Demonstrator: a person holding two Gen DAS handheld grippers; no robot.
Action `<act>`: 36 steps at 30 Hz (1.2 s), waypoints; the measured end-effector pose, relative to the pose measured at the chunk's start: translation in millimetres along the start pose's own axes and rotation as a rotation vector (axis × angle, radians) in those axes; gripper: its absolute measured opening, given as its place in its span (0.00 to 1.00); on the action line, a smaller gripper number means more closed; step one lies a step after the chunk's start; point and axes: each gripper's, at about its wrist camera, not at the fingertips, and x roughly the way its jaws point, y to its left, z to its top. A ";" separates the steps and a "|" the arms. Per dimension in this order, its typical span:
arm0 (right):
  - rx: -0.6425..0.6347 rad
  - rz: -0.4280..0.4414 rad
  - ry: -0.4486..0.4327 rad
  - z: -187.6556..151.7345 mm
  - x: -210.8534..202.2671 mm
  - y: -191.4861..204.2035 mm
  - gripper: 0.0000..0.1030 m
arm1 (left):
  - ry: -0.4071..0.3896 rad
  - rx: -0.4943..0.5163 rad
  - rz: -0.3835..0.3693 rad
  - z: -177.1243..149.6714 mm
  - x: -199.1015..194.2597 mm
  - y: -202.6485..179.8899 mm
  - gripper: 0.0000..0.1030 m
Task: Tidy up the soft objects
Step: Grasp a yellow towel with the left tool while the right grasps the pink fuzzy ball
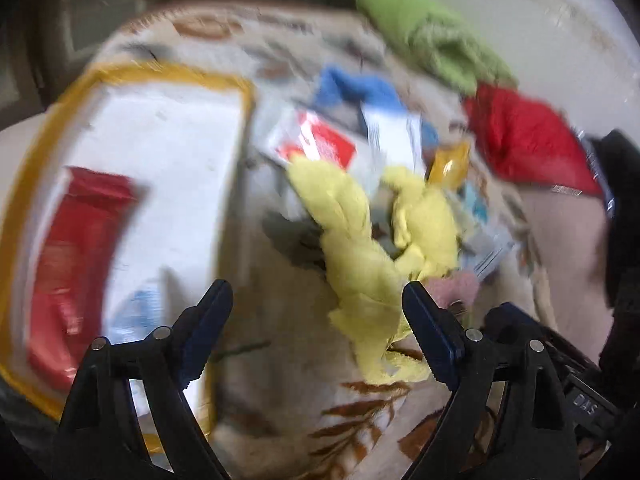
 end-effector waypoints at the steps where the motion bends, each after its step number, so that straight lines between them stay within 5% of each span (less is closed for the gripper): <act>1: 0.007 0.001 0.009 -1.0 2.8 -4.3 0.61 | 0.024 -0.003 0.001 3.1 9.8 -1.1 0.85; 6: 0.084 0.001 0.032 1.6 20.3 -22.6 0.50 | 0.069 0.010 -0.014 2.2 39.0 -9.2 0.83; 10: 0.095 0.006 0.074 1.2 41.2 -21.1 0.42 | 0.015 0.040 -0.011 -2.2 38.5 -16.0 0.75; 13: 0.090 -0.022 0.061 -1.1 42.8 -16.6 0.35 | 0.019 0.074 -0.077 -6.1 41.3 -24.0 0.42; 18: 0.080 0.004 0.033 -5.1 25.9 -16.5 0.30 | -0.026 0.109 -0.093 -16.6 34.1 -26.8 0.32; 22: 0.080 0.041 -0.003 -7.6 12.0 -15.5 0.30 | -0.078 0.089 -0.141 -18.0 18.0 -20.6 0.06; 28: 0.054 0.067 -0.018 -7.8 3.3 -2.8 0.30 | -0.059 0.042 -0.193 -17.2 14.9 -12.8 0.06; 30: 0.045 0.069 -0.023 -9.8 1.4 0.0 0.30 | -0.068 0.037 -0.135 -13.8 11.7 -15.3 0.18; 32: 0.041 0.072 -0.023 -11.7 0.9 1.0 0.30 | -0.073 0.054 -0.078 -10.5 15.2 -19.6 0.70; 36: 0.047 0.069 -0.031 -13.3 -2.4 -3.7 0.30 | -0.016 0.101 0.027 -4.4 39.2 -33.6 0.73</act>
